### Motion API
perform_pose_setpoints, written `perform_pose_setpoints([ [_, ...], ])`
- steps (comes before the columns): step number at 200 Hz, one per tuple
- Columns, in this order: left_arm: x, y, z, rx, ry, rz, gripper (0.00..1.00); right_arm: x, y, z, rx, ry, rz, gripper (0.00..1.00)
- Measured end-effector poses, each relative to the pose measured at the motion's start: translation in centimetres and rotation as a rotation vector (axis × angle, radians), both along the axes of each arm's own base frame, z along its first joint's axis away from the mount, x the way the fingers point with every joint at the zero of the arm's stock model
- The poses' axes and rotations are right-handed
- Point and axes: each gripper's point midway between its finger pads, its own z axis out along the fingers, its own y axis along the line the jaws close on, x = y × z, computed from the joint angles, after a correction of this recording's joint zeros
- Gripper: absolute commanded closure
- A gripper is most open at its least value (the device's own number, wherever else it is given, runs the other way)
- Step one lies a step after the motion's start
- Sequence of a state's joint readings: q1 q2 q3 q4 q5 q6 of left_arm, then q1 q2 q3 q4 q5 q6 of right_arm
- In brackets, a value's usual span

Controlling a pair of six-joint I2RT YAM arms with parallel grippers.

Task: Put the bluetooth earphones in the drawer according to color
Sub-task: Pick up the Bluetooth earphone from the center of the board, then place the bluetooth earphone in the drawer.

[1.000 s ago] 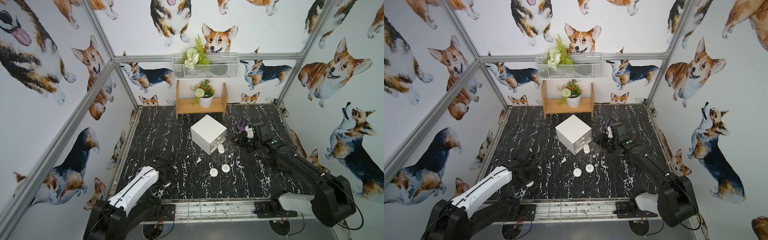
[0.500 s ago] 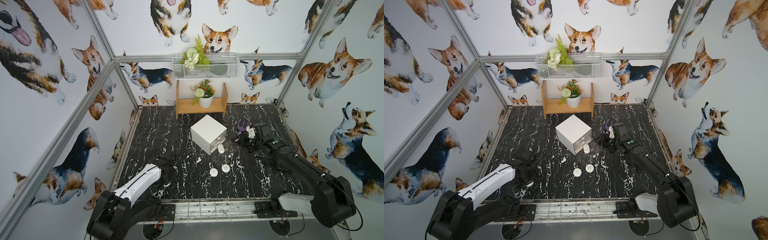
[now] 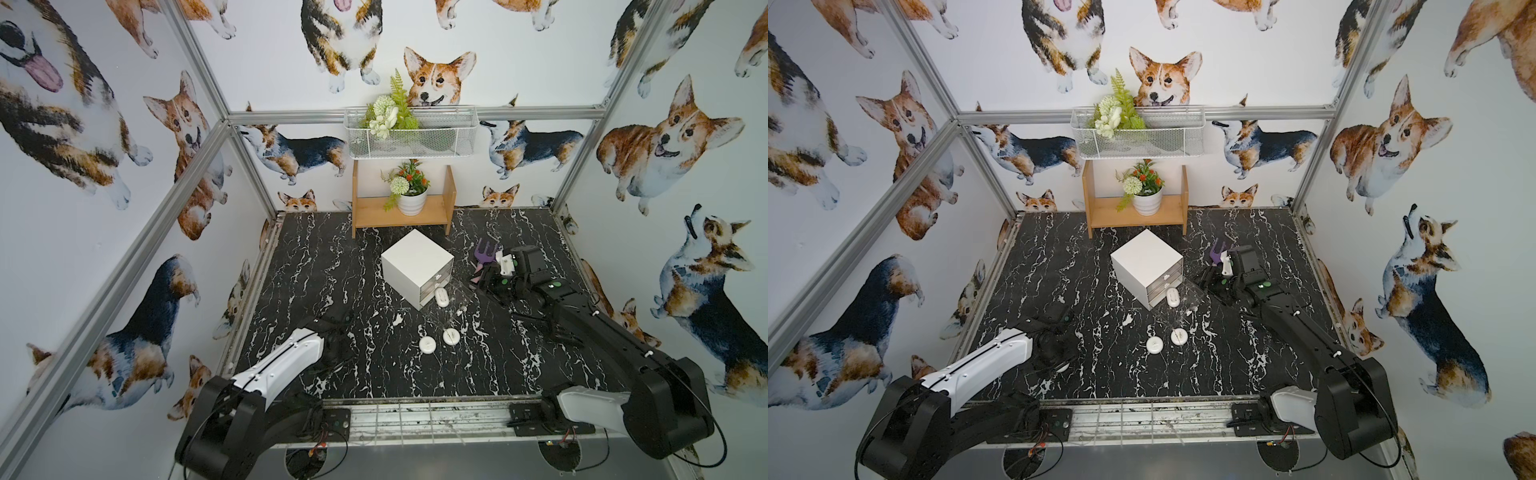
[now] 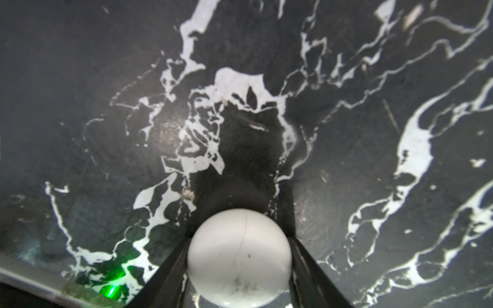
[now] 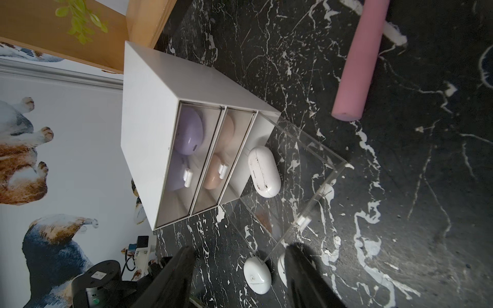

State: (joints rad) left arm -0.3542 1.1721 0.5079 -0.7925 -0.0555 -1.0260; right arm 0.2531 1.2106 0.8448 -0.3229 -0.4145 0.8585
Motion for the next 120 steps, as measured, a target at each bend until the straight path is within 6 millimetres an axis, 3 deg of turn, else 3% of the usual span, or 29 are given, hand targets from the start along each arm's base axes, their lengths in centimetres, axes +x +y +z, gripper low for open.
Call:
perform_pose_setpoints([
  [60,0.9,-0.5,0.8,-0.001,-0.029,-0.043,0.63,-0.1,-0.2,0.5,0.001,-0.016,-0.003,0.41],
  [78,3.3,-2.7,3.3,-0.021,-0.102,-0.151,0.64,-0.2,-0.3,0.6,0.001,-0.015,-0.005,0.41],
  [101,7.4,-7.7,8.1,-0.032,-0.230,-0.347,0.64,-0.3,-0.4,0.9,-0.002,-0.018,-0.009,0.41],
  [120,8.7,-11.0,10.2,-0.012,-0.261,-0.478,0.66,-0.4,-0.8,1.3,-0.008,-0.029,-0.022,0.41],
])
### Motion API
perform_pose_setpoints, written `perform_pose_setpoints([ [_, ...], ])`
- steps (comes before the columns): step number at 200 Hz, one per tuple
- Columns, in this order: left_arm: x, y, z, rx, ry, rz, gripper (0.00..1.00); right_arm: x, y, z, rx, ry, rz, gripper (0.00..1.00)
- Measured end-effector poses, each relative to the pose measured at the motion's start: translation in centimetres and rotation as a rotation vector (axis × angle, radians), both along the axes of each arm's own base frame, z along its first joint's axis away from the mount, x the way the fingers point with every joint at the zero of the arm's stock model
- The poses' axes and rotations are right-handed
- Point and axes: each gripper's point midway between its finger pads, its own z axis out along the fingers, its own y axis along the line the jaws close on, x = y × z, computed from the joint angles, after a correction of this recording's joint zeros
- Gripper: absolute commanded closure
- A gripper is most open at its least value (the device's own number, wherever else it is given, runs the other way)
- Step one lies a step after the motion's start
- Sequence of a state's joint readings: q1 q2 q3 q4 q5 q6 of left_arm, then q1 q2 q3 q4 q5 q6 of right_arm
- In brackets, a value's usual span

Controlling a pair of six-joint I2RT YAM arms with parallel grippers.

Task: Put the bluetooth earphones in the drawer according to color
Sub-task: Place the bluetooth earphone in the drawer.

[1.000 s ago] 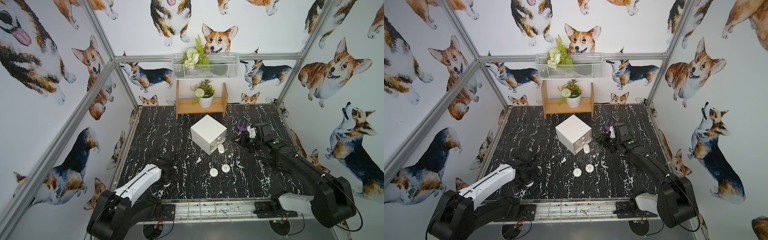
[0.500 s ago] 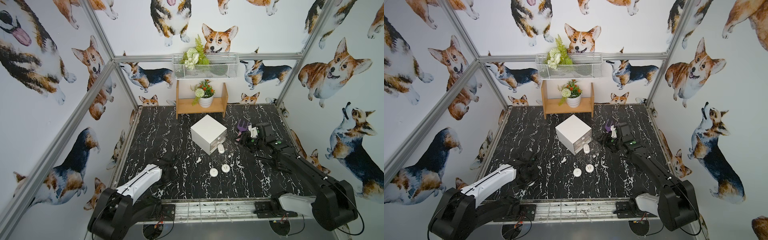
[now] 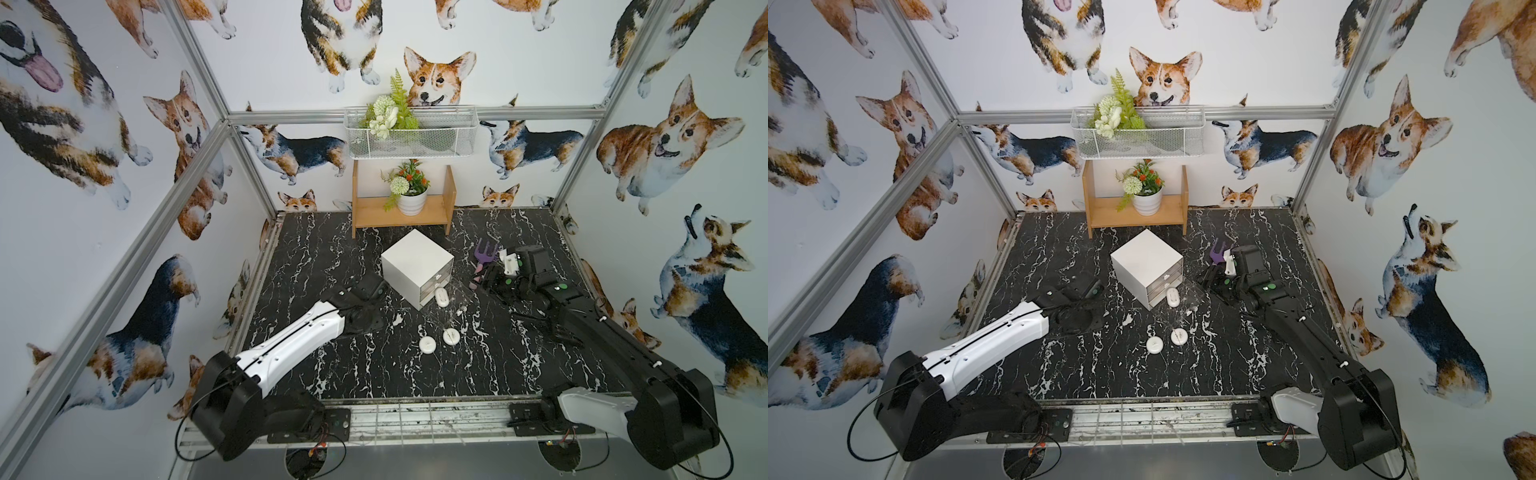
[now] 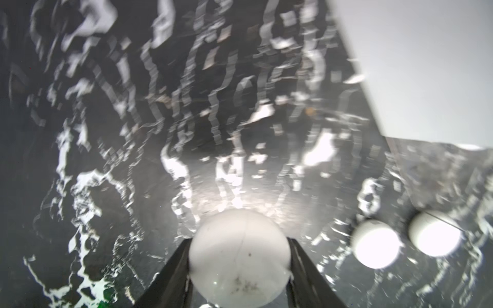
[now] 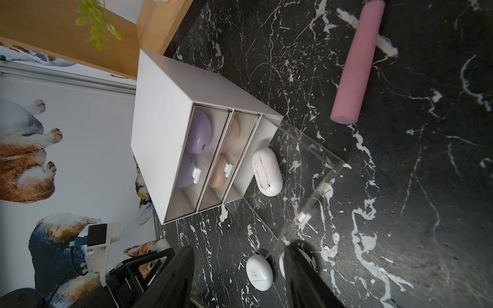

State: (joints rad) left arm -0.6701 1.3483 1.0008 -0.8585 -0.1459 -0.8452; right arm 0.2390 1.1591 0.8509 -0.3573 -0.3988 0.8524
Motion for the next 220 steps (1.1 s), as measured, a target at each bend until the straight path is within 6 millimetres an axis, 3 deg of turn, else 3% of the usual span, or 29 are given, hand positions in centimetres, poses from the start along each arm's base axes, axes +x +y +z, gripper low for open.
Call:
perform_pose_setpoints([
  [59,-0.4,-10.9,4.2,0.116,-0.086,-0.330,0.66,-0.2,-3.5,2.8,-0.039,-0.074,-0.078,0.41],
  [87,-2.0,-16.3,4.1,0.171,-0.102,-0.475,0.67,-0.3,-5.5,2.9,-0.069,-0.075,-0.119,0.41],
  [113,-1.6,-19.1,3.1,0.230,-0.105,-0.537,0.67,-0.3,-7.6,2.7,-0.089,-0.067,-0.161,0.41],
  [160,1.8,-21.9,1.0,0.349,-0.119,-0.587,0.68,-0.5,-10.9,2.5,-0.104,-0.053,-0.225,0.41],
  [201,5.2,-20.6,-1.5,0.459,-0.070,-0.584,0.67,-0.6,-11.0,2.5,-0.102,-0.056,-0.210,0.41],
  [220,5.8,-19.9,-2.1,0.492,-0.051,-0.591,0.67,-0.6,-11.0,2.4,-0.100,-0.053,-0.207,0.41],
])
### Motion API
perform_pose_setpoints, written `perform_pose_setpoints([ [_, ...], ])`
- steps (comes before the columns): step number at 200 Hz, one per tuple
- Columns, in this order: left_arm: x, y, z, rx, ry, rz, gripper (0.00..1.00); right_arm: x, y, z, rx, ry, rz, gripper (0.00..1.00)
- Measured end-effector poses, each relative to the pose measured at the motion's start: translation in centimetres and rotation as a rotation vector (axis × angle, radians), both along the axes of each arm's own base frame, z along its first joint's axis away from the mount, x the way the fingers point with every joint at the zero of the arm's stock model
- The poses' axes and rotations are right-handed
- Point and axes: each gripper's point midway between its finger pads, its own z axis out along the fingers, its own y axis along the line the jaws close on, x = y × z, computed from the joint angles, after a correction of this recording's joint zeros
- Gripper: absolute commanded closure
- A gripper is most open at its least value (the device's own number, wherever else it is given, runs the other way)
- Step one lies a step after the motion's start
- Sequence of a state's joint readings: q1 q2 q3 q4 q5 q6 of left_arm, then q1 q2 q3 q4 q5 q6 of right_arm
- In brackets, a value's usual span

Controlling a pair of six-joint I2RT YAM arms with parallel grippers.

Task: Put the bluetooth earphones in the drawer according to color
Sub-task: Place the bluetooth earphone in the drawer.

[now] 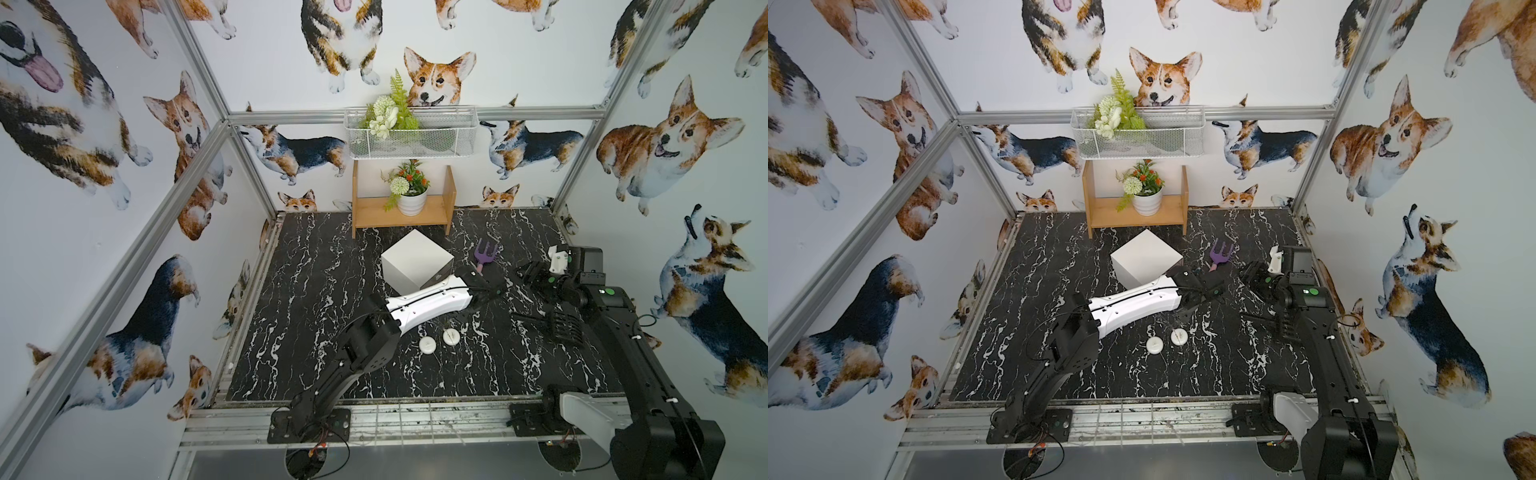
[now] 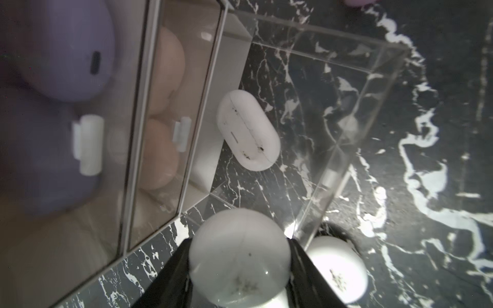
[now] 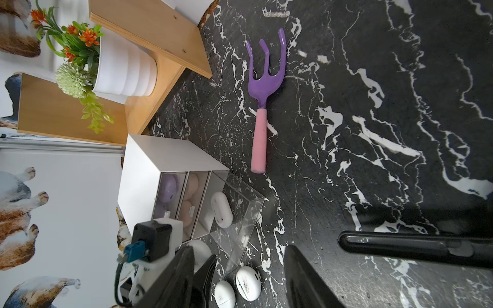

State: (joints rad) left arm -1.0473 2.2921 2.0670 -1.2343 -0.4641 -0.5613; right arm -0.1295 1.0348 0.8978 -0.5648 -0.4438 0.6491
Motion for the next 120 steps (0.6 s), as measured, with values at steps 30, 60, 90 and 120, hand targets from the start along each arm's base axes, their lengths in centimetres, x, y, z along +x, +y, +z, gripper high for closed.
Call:
perform_pose_setpoints([
  [30,0.0,0.4,-0.9,0.036,0.031,-0.026,0.67,0.1,0.0,-0.2,0.004,0.009,0.001,0.41],
  [60,-0.1,0.9,-1.9,0.061,0.061,-0.036,0.67,0.1,0.0,-0.3,0.005,0.013,0.001,0.41],
  [90,-0.2,1.6,-2.9,0.092,0.084,-0.038,0.67,0.1,0.0,-0.6,0.009,0.021,0.003,0.41],
  [120,0.3,2.0,-3.1,0.099,0.086,-0.026,0.66,0.0,0.1,-0.8,0.012,0.026,0.005,0.41],
])
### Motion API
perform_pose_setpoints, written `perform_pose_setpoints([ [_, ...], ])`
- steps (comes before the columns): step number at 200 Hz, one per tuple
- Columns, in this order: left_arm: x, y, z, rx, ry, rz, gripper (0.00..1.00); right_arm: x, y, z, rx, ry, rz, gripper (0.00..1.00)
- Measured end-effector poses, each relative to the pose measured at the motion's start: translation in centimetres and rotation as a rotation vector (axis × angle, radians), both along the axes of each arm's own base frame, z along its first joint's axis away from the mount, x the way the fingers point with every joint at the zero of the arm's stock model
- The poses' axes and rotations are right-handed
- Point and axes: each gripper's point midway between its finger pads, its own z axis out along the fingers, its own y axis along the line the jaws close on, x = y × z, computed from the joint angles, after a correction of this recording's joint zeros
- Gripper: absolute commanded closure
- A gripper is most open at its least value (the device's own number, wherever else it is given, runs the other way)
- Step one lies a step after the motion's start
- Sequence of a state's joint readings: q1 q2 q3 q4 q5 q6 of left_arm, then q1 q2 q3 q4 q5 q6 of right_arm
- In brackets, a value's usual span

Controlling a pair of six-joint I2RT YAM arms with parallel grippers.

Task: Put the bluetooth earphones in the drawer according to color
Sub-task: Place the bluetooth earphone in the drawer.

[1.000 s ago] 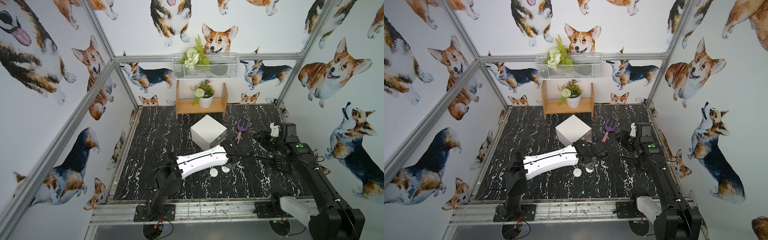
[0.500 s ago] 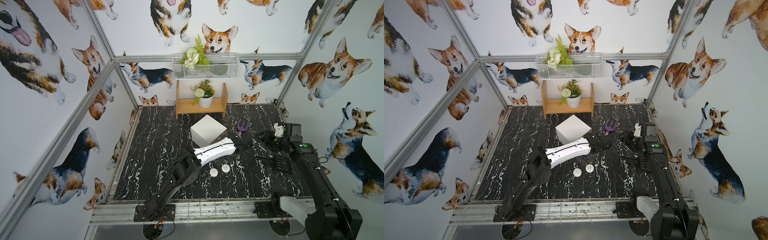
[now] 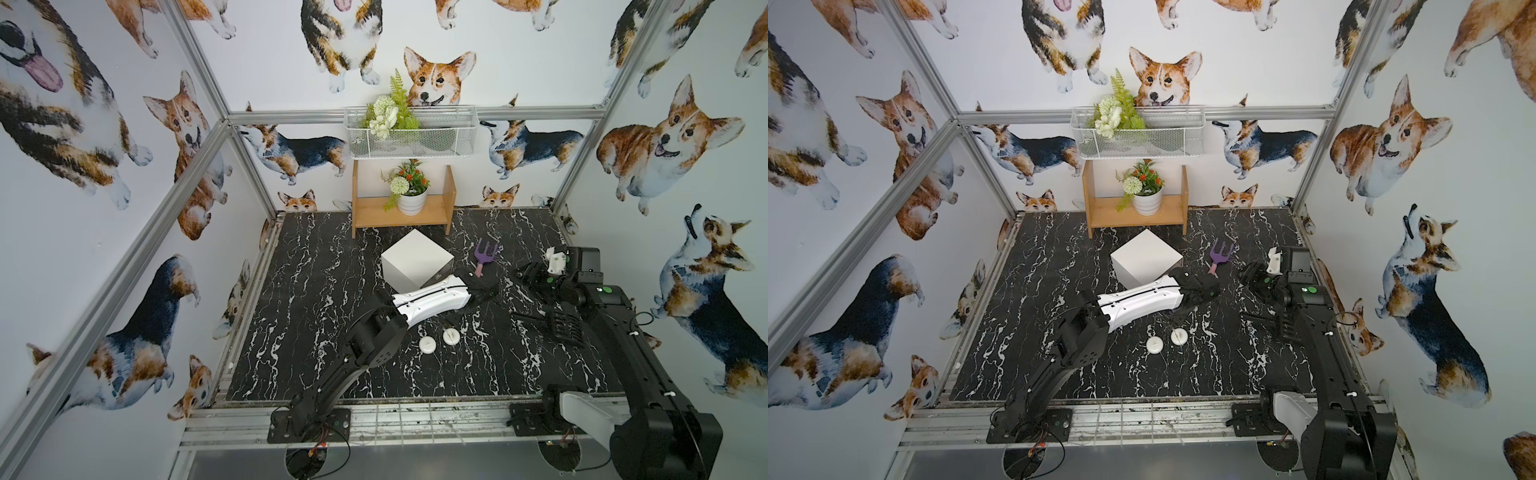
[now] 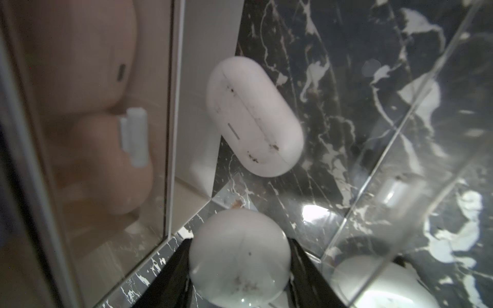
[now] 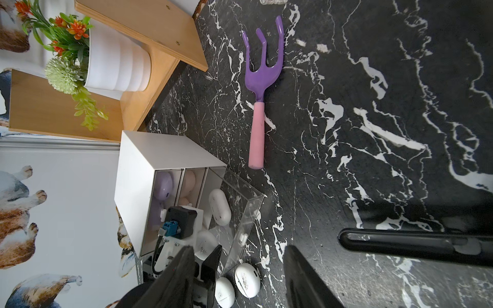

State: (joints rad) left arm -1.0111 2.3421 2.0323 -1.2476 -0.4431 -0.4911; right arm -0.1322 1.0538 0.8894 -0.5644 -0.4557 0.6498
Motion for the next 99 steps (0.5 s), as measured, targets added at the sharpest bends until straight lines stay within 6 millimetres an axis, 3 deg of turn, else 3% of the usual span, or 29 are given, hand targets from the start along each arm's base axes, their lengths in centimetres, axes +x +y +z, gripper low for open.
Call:
perform_pose_setpoints([
  [55,0.6,0.9,-0.9,0.030,0.018,0.008,0.61,-0.1,0.1,-0.1,0.004,0.004,0.002,0.40],
  [99,0.9,1.2,-1.0,0.037,0.017,0.011,0.50,-0.1,0.1,-0.1,0.006,0.004,0.004,0.38],
])
